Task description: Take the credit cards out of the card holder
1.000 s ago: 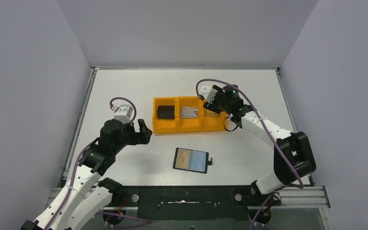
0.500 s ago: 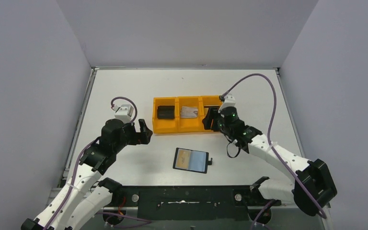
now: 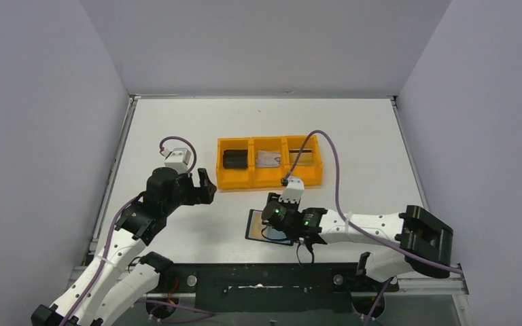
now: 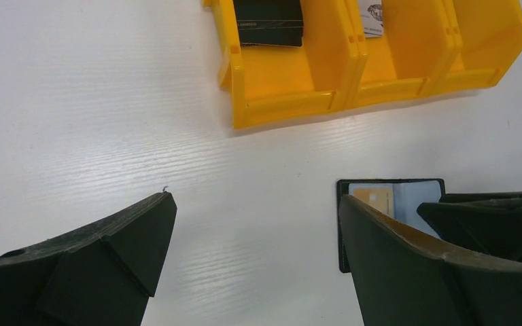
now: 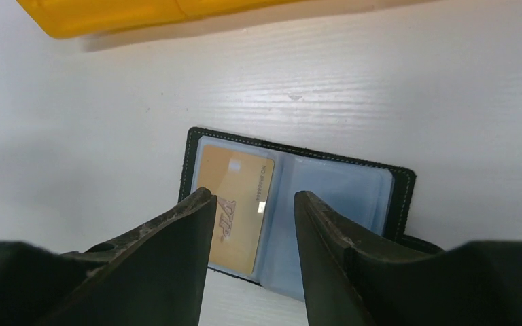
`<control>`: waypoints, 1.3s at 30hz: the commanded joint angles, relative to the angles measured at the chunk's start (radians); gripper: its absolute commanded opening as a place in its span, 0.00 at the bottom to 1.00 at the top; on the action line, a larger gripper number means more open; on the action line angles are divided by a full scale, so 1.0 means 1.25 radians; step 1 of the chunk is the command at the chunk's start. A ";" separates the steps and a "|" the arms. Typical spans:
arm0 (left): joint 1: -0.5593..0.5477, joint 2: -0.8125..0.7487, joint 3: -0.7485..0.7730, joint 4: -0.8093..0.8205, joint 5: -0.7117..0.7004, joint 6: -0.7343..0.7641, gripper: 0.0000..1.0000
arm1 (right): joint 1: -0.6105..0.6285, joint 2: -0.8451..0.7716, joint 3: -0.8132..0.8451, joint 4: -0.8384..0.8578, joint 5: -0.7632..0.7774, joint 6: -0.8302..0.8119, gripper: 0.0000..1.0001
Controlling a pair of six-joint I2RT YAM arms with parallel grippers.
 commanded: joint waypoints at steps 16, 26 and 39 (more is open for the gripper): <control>0.006 0.011 0.017 0.037 -0.018 0.002 0.92 | 0.074 0.201 0.123 -0.066 0.069 0.137 0.40; 0.005 0.020 0.015 0.043 0.002 0.002 0.85 | 0.072 0.272 0.107 -0.036 0.032 0.166 0.25; -0.019 0.080 -0.113 0.266 0.314 -0.200 0.62 | 0.024 0.183 -0.087 0.232 -0.071 0.154 0.08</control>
